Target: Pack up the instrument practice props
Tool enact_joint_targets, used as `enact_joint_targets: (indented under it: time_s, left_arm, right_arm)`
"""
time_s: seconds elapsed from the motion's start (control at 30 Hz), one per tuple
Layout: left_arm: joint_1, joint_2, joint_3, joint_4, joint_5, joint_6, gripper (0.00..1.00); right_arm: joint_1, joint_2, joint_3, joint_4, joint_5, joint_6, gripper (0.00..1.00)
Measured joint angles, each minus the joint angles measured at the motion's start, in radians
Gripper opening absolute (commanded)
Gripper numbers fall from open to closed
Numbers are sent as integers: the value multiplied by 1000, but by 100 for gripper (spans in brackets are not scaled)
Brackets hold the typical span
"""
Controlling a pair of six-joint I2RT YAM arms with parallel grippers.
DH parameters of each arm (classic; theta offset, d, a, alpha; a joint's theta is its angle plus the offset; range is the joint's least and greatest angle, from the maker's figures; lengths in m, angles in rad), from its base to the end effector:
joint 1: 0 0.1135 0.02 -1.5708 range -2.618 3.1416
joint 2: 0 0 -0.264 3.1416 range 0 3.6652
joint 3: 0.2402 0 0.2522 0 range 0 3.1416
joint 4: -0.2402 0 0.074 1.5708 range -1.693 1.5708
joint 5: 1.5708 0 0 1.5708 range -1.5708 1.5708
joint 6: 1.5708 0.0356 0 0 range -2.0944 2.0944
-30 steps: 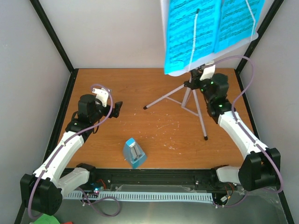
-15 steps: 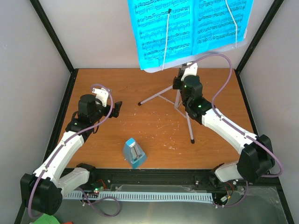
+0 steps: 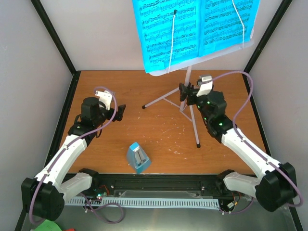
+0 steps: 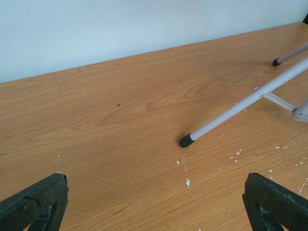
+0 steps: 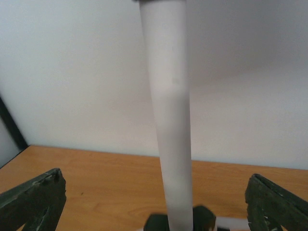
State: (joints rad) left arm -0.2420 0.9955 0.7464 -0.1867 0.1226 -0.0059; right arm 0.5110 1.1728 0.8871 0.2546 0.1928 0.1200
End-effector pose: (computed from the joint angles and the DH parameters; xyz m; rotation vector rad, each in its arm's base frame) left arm 0.2200 -0.0588 0.2866 0.3153 1.9894 -0.2812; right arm 0.2463 0.1303 0.3420 -0.1641 1.6031 0.3351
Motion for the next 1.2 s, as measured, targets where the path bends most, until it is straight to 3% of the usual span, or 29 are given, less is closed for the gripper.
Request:
enact_joint_targets:
  time_s: [0.17, 0.33, 0.53, 0.73, 0.9, 1.1, 1.2]
  left_arm:
    - [0, 6, 0, 0, 0, 0, 100]
    - [0, 13, 0, 1, 0, 0, 100]
    - [0, 13, 0, 1, 0, 0, 99]
    - [0, 13, 0, 1, 0, 0, 100]
    - [0, 13, 0, 1, -5, 0, 100]
    - [0, 19, 0, 1, -11, 0, 99]
    - [0, 27, 0, 2, -11, 0, 99]
  right_arm:
    - [-216, -80, -114, 23, -341, 1, 100]
    - [-375, -39, -90, 61, -671, 8, 98]
    - [-398, 105, 59, 83, -912, -19, 94]
    - [-399, 180, 105, 154, -1001, -36, 89]
    - [-399, 241, 132, 190, -1030, -42, 73]
    - [-400, 305, 158, 267, -1081, -8, 41]
    - [-401, 323, 159, 307, -1102, 14, 32]
